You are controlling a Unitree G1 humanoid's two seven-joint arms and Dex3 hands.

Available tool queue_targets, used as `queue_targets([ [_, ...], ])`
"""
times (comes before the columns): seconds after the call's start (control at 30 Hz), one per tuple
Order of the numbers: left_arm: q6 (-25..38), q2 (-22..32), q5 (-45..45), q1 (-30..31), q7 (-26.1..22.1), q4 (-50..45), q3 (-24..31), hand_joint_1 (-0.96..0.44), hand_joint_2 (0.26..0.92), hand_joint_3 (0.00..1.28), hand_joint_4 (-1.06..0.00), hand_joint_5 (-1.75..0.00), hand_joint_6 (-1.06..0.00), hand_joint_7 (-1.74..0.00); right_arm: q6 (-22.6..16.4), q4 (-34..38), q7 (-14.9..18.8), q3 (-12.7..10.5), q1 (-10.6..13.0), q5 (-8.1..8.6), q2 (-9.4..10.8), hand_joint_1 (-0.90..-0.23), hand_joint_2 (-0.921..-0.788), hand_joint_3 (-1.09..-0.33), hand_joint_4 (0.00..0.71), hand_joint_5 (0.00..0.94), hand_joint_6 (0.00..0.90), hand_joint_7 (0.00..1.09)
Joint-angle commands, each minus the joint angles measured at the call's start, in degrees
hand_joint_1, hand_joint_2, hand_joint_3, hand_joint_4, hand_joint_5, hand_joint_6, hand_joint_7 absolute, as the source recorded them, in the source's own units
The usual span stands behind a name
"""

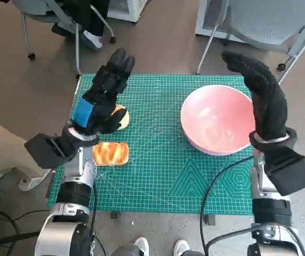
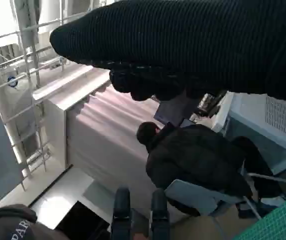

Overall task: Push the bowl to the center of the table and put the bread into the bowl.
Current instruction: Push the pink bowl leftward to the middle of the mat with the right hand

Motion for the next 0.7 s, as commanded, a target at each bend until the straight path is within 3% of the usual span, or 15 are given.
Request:
queue_targets([
  [0.03,0.16,-0.42,-0.14,-0.28,0.12,-0.01,0.02,-0.72,0.921,0.43,0.00,0.00,-0.11,-0.02,0.18,0.77,0.25,-0.10,1.10,-0.30,-0.47,-0.721,-0.921,-0.778,0.185,0.000,0.012,0.45],
  [0.7,0.59,-0.59,-0.55,-0.51,-0.12,0.00,0.19,-0.73,0.921,0.42,0.00,0.00,-0.12,-0.02,0.40,0.37,0.94,-0.05,1.13,0.58,-0.29,-0.722,-0.921,-0.780,0.184,0.000,0.007,0.46],
])
